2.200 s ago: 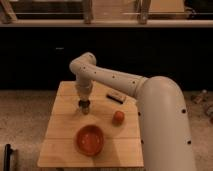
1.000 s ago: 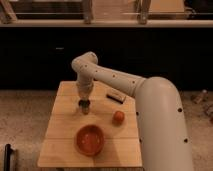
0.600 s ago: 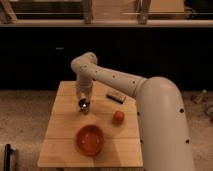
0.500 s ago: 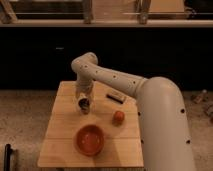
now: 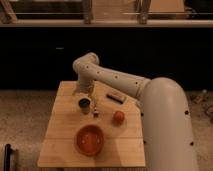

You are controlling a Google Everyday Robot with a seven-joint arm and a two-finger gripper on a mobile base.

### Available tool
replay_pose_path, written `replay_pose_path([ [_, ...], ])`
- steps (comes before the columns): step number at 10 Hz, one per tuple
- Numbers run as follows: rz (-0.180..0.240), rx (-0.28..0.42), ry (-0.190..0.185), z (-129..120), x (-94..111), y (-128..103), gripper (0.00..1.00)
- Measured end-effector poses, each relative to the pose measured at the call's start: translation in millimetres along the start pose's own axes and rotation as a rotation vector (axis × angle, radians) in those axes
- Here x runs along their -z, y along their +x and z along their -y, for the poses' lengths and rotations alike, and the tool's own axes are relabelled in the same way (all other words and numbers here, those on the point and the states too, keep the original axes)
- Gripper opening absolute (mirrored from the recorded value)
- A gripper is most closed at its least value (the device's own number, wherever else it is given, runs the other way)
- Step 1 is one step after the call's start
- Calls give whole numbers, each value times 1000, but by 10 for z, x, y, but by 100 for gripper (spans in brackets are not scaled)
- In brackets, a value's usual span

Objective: Place fork in metal cup

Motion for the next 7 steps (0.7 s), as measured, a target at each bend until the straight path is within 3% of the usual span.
replay_pose_path([
  [7, -25, 67, 32, 21, 51, -68, 80],
])
